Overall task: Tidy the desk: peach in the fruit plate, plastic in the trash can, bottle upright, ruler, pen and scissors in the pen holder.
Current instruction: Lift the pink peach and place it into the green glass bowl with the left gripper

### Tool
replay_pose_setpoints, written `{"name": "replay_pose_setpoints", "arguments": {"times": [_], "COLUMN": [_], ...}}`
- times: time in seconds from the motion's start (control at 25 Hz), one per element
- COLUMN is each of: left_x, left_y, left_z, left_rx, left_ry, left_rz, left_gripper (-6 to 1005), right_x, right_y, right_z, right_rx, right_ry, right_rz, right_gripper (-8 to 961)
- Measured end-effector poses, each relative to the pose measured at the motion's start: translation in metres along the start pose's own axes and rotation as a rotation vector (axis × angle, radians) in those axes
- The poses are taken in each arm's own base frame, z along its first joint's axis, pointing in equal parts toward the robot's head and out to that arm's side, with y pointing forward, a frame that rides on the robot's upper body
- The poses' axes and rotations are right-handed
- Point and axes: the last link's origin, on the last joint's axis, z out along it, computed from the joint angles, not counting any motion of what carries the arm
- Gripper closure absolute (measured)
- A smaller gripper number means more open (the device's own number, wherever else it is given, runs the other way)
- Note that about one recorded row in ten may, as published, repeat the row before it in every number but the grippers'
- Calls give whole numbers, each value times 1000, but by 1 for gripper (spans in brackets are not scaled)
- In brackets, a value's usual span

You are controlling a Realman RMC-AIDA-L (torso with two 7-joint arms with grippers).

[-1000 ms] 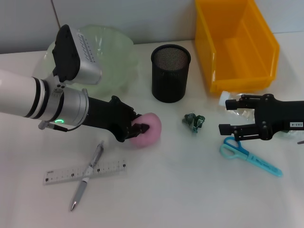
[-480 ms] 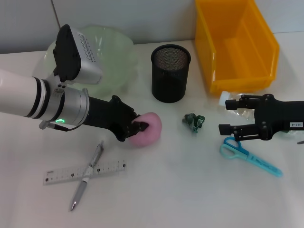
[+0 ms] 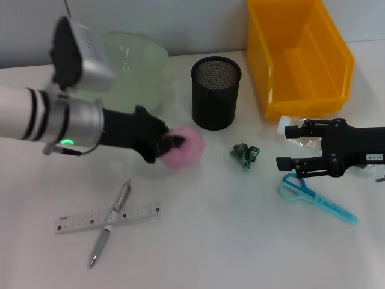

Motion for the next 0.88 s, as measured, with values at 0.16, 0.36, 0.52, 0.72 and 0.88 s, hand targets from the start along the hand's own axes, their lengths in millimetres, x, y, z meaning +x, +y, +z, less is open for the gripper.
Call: {"name": "replay_pose_setpoints", "arguments": {"times": [0.16,0.36,0.52,0.72,0.88], "left_x": [1,2,-2,-8,-12], "left_y": [-4,-16,-27,-39,-47], "left_z": [-7,-28,-45,-60,-69], "left_rx": [18,84,166,278,366], "left_ry": [24,115,227,363,477], "left_rz": [-10,-56,-117,-183,-235], "left_gripper": [919,922,923,924,925], "right_x": [0,0,0,-2,-2], "right_y": [-1,-2,-2,-3,-2], "right_z": [0,0,0,1,1], "right_rx": [6,9,11,12,11], "right_ry": [2,3,2,-2,-2], "right_rz": [1,2,1,-1,-2], "right_gripper": [118,119,119,119,119]}}
